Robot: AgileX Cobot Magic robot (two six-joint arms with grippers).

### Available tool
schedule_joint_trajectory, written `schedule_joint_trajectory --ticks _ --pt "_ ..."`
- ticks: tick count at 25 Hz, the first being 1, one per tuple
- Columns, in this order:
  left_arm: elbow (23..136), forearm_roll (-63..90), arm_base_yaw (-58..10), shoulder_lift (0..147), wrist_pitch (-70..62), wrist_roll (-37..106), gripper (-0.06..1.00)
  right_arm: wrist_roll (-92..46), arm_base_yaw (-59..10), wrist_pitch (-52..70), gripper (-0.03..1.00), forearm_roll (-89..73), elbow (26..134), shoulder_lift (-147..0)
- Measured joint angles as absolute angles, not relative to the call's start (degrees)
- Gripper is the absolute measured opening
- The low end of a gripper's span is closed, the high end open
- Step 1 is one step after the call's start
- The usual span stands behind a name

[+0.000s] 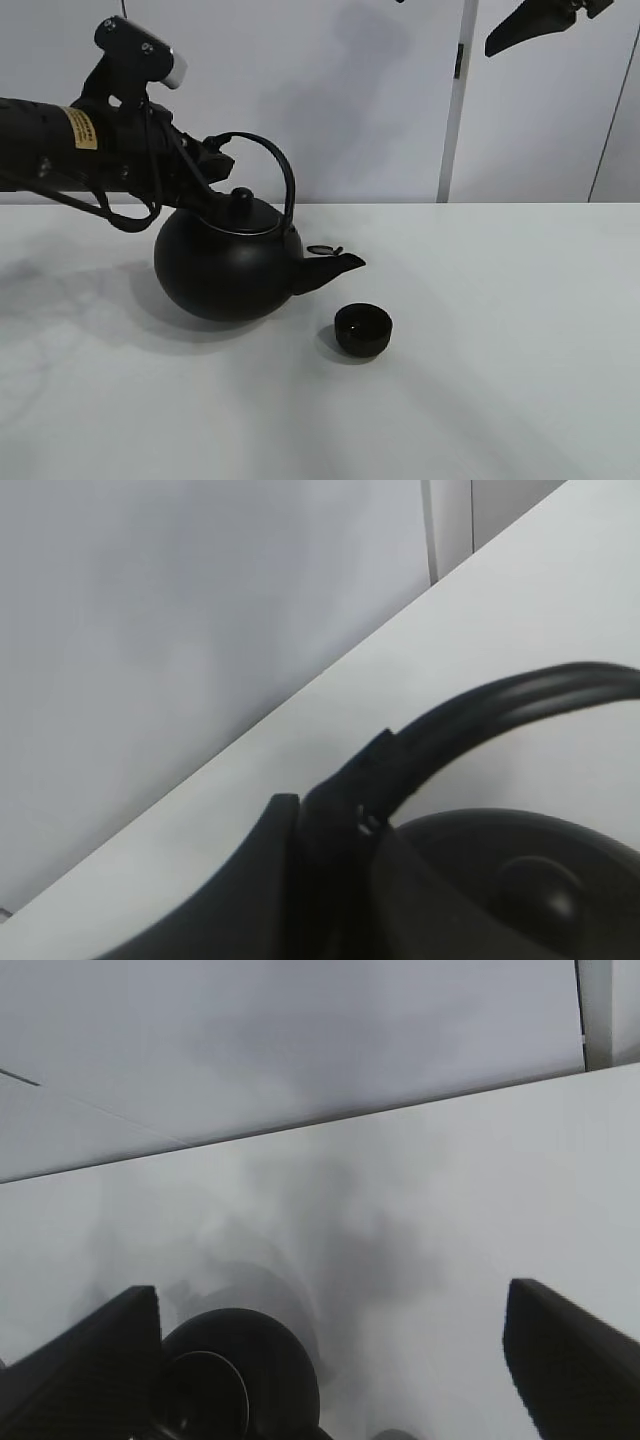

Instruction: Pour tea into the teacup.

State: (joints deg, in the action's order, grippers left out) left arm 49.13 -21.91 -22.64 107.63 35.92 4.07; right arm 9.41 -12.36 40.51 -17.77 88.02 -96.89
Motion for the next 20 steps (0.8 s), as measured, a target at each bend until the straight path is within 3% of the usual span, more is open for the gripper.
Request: schedule_joint_trajectory --ticks 20 --pt "49.18 -22.09 -22.64 107.82 35.85 8.31 0.1 9.41 -12.36 40.51 0.64 -17.77 88.02 -96.89"
